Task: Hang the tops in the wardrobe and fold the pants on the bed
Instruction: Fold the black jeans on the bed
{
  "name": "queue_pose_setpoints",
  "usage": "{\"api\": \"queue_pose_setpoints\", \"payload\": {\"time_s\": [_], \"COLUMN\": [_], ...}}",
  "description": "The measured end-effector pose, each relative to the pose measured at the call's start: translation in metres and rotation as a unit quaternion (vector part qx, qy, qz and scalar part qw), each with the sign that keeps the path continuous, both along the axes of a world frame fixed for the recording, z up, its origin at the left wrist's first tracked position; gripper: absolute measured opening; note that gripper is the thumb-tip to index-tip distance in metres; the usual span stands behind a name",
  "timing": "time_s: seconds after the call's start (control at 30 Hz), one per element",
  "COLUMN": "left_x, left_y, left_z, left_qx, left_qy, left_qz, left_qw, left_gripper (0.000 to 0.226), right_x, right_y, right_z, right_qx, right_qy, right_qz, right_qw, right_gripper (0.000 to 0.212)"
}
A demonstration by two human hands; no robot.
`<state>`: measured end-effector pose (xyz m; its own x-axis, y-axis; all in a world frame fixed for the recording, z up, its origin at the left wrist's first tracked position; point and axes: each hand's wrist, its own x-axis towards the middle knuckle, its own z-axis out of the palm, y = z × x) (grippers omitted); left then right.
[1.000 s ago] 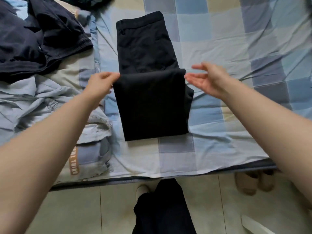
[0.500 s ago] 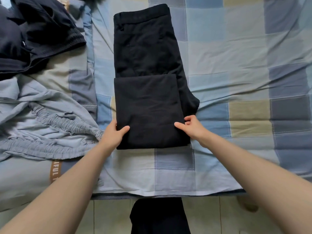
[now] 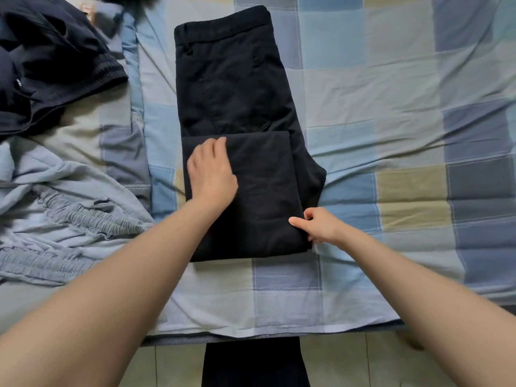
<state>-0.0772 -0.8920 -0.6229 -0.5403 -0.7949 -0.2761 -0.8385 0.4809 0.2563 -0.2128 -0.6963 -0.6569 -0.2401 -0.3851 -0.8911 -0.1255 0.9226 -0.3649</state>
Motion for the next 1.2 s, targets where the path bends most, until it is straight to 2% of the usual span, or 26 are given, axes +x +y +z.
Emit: {"api": "queue_pose_setpoints", "payload": {"time_s": [0.1, 0.17, 0.27, 0.3, 0.4, 0.5, 0.57, 0.63, 0.67, 0.77, 0.83, 0.9, 0.97, 1.03, 1.13, 1.2], "left_x": [-0.042, -0.063, -0.079, -0.08, -0.075, -0.052, -0.031, -0.008, 0.004, 0.036, 0.052, 0.066, 0.074, 0.08, 0.08, 0.078], "left_y": [-0.021, -0.032, -0.042, -0.043, -0.043, -0.033, -0.022, -0.01, -0.004, 0.012, 0.021, 0.027, 0.029, 0.027, 0.022, 0.018], "left_z": [-0.007, -0.015, -0.024, -0.024, -0.019, -0.006, 0.006, 0.019, 0.026, 0.045, 0.056, 0.067, 0.077, 0.087, 0.1, 0.104], "left_qx": [0.067, 0.121, 0.128, 0.128, 0.128, 0.077, 0.052, 0.041, 0.041, 0.061, 0.073, 0.085, 0.108, 0.129, 0.147, 0.153], "left_qy": [-0.008, -0.062, -0.099, -0.106, -0.077, 0.054, 0.137, 0.175, 0.184, 0.193, 0.204, 0.21, 0.213, 0.223, 0.236, 0.229], "left_qz": [-0.092, -0.102, -0.093, -0.097, -0.107, -0.149, -0.213, -0.277, -0.297, -0.315, -0.323, -0.336, -0.35, -0.361, -0.367, -0.359], "left_qw": [0.993, 0.985, 0.982, 0.981, 0.983, 0.984, 0.966, 0.944, 0.936, 0.927, 0.921, 0.914, 0.906, 0.896, 0.888, 0.892], "left_gripper": [0.071, 0.075, 0.073, 0.068, 0.045, 0.019, 0.015, 0.016, 0.014, 0.014, 0.019, 0.017, 0.019, 0.018, 0.018, 0.019], "right_x": [-0.008, -0.025, -0.063, -0.072, -0.085, -0.081, -0.08, -0.079, -0.076, -0.061, -0.046, -0.032, -0.024, -0.018, -0.021, -0.029], "right_y": [0.003, 0.001, -0.008, -0.015, -0.034, -0.047, -0.048, -0.048, -0.051, -0.06, -0.064, -0.07, -0.079, -0.089, -0.097, -0.1], "right_z": [-0.001, -0.003, -0.012, -0.013, -0.013, -0.01, -0.008, -0.006, -0.003, 0.008, 0.015, 0.019, 0.023, 0.023, 0.019, 0.016], "right_qx": [0.031, 0.032, -0.035, -0.059, -0.1, -0.102, -0.088, -0.069, -0.057, -0.02, -0.047, -0.102, -0.131, -0.127, -0.105, -0.071], "right_qy": [0.005, 0.065, 0.202, 0.203, 0.14, 0.099, 0.092, 0.102, 0.123, 0.248, 0.296, 0.27, 0.205, 0.141, 0.071, 0.079], "right_qz": [0.034, -0.028, -0.142, -0.179, -0.229, -0.167, -0.145, -0.128, -0.107, -0.015, 0.009, 0.027, 0.05, 0.038, -0.125, -0.208], "right_qw": [0.999, 0.997, 0.969, 0.961, 0.958, 0.976, 0.981, 0.984, 0.985, 0.969, 0.954, 0.957, 0.969, 0.981, 0.984, 0.972], "right_gripper": [0.044, 0.045, 0.022, 0.017, 0.023, 0.031, 0.033, 0.029, 0.024, 0.033, 0.033, 0.026, 0.014, 0.016, 0.025, 0.038]}}
